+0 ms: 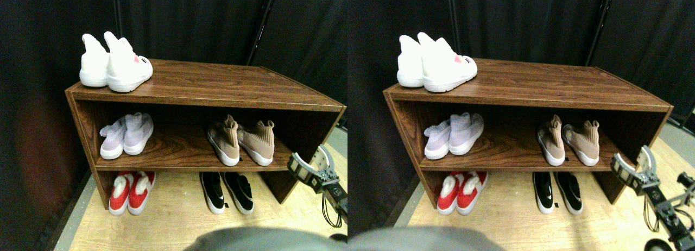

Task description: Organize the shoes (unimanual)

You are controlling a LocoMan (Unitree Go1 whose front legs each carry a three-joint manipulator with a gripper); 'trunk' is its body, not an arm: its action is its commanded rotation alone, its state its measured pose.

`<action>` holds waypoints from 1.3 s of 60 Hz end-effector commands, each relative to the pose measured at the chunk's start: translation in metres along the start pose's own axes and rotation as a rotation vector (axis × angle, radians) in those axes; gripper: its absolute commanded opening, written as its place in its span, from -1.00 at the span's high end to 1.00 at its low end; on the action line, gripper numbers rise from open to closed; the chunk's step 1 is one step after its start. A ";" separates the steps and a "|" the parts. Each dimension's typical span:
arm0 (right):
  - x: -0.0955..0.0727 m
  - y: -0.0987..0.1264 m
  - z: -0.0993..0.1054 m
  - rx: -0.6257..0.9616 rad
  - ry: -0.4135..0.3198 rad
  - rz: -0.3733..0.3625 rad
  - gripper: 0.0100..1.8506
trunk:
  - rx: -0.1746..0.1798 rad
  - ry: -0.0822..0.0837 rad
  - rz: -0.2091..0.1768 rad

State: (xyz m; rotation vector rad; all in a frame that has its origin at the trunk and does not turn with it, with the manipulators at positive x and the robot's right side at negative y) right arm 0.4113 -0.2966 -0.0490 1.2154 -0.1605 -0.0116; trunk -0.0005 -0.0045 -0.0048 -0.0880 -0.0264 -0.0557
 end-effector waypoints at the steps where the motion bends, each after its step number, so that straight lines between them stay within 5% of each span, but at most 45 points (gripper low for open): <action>1: 0.009 0.007 0.006 -0.035 -0.068 0.027 0.94 | -0.022 -0.006 0.005; 21: 0.056 -0.015 0.014 -0.005 -0.137 -0.002 0.94 | -0.021 -0.006 0.023; 31: 0.074 -0.034 0.005 0.035 -0.155 -0.075 0.94 | -0.022 -0.008 0.032; 53: 0.089 -0.059 -0.025 0.103 -0.166 -0.182 0.94 | -0.043 -0.006 0.071; 78: 0.084 -0.052 -0.043 0.137 -0.115 -0.185 0.94 | -0.061 -0.003 0.083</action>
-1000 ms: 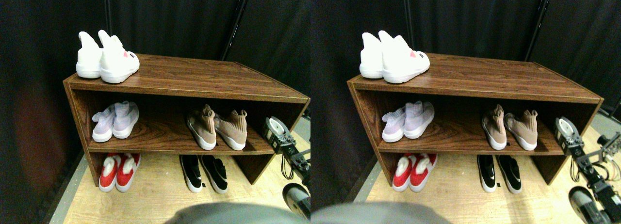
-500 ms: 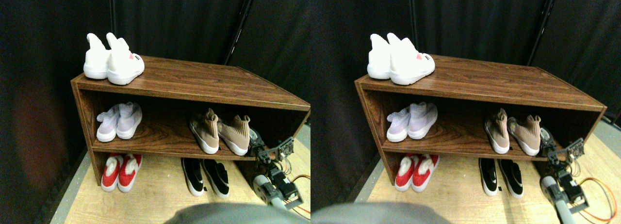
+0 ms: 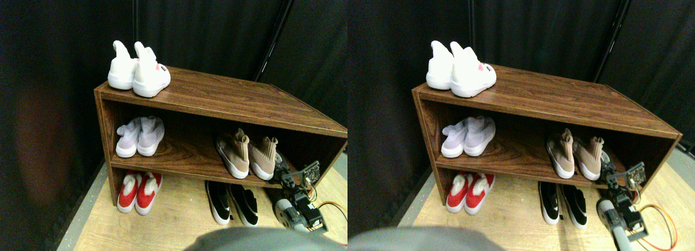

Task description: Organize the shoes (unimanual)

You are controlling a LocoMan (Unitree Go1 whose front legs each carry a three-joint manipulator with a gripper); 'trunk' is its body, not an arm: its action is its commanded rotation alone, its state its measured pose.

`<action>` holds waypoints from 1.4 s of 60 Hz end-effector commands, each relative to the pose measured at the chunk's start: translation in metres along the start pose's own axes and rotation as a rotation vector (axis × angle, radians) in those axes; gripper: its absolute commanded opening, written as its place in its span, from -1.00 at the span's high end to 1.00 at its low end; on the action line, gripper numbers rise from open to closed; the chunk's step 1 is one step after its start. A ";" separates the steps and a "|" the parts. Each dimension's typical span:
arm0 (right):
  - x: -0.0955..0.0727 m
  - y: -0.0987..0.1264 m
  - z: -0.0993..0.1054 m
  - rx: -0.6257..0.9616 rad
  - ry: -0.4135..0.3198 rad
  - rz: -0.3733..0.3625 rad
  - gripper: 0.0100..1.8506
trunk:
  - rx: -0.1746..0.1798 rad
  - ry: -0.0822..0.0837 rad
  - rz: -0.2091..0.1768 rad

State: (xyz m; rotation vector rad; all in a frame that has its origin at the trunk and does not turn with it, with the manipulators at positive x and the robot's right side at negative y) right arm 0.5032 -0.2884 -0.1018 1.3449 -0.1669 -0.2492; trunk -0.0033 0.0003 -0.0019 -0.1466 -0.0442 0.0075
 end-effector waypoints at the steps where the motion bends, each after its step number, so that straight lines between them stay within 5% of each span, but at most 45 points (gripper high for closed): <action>1: -0.001 0.001 -0.006 0.019 0.021 -0.003 0.94 | -0.003 0.019 0.021; 54: -0.014 0.008 -0.026 0.028 0.108 -0.027 0.94 | -0.001 0.041 0.007; 70: -0.013 0.010 -0.021 0.012 0.090 -0.026 0.94 | 0.004 0.032 0.001; 84: -0.022 0.023 -0.006 -0.052 0.128 0.086 0.94 | 0.016 0.018 -0.020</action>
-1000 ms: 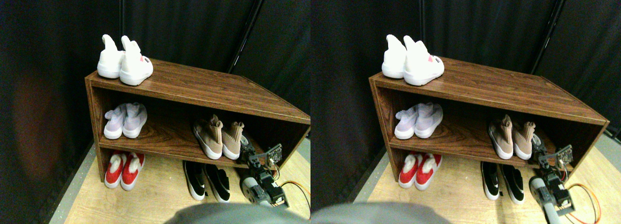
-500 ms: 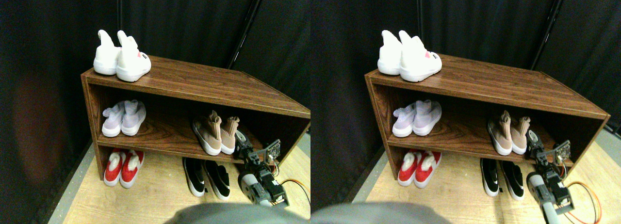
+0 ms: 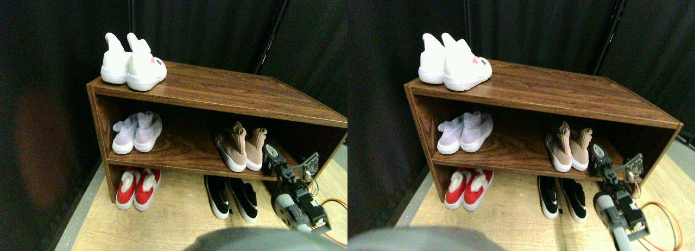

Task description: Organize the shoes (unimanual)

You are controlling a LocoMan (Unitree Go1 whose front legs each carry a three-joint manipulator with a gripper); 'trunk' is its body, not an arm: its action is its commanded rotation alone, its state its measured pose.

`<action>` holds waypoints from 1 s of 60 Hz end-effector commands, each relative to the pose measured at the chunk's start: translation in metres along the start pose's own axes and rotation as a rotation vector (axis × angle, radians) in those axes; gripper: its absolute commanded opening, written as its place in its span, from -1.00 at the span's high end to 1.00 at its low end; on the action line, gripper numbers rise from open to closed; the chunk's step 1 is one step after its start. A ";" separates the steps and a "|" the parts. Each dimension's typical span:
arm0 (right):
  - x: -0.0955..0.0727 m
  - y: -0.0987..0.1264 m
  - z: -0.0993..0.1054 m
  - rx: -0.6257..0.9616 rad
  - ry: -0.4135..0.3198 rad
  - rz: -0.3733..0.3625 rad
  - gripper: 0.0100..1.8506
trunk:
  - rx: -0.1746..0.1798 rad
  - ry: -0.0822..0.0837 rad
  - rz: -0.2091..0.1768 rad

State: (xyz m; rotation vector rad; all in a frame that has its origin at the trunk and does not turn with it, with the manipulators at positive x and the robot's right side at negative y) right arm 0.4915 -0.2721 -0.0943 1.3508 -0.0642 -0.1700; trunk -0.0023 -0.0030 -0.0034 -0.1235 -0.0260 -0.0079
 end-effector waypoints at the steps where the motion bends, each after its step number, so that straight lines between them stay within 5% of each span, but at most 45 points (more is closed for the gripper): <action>1: -0.006 0.014 0.004 -0.052 0.007 0.085 0.94 | -0.007 -0.001 -0.006; 5: -0.010 0.020 0.009 -0.089 0.069 0.138 0.94 | -0.001 -0.004 -0.013; 32: -0.069 0.050 0.027 -0.107 0.134 0.271 0.94 | 0.017 -0.001 -0.045; 49: -0.107 0.041 0.030 -0.126 0.176 0.317 0.94 | 0.024 0.036 -0.050; 60: -0.106 0.011 0.027 -0.125 0.243 0.315 0.94 | 0.027 0.073 -0.042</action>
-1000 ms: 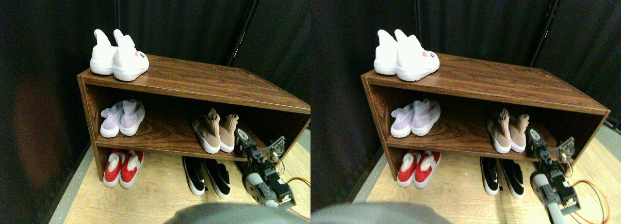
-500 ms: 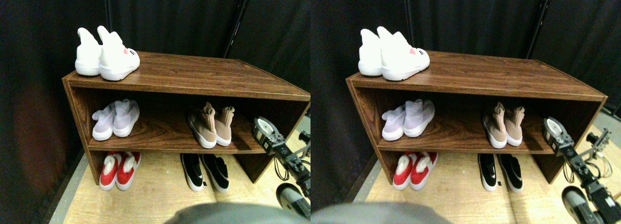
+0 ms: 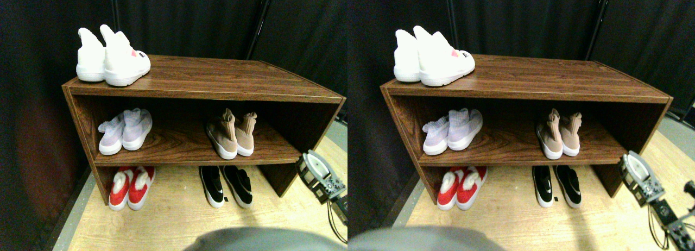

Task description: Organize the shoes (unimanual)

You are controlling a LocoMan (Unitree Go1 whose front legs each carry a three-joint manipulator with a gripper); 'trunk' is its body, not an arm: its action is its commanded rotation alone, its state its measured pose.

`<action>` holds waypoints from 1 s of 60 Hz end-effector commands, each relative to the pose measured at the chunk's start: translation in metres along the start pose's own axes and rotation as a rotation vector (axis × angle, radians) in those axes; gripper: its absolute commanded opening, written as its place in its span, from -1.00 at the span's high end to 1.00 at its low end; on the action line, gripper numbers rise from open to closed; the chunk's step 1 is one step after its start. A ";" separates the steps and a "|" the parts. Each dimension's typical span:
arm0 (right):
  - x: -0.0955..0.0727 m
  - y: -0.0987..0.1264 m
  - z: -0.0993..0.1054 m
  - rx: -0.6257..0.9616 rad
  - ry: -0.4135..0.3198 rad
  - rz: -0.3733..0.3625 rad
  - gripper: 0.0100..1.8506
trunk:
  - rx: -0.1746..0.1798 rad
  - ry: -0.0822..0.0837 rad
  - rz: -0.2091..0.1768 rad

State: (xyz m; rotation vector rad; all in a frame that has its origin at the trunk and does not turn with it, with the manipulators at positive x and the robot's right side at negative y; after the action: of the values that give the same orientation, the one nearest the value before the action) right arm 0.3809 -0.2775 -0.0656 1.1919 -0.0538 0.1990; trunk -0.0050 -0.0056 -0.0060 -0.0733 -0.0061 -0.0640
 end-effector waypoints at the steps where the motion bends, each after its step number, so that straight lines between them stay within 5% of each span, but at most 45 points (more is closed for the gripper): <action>1: 0.002 -0.007 -0.001 0.022 0.022 0.045 0.94 | -0.024 0.049 0.012; 13: -0.001 -0.036 -0.012 0.062 0.017 -0.029 0.94 | -0.020 0.096 0.021; 27: 0.000 -0.073 -0.022 0.177 0.000 -0.104 0.94 | -0.016 0.125 0.030; 60: 0.031 -0.133 -0.012 0.249 -0.094 -0.281 0.94 | -0.015 0.125 0.033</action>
State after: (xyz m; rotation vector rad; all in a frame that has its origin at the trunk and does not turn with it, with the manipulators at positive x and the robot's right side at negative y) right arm 0.4297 -0.3088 -0.1873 1.4364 0.0796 -0.1212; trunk -0.0042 -0.0058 -0.0042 -0.0564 0.1056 -0.0422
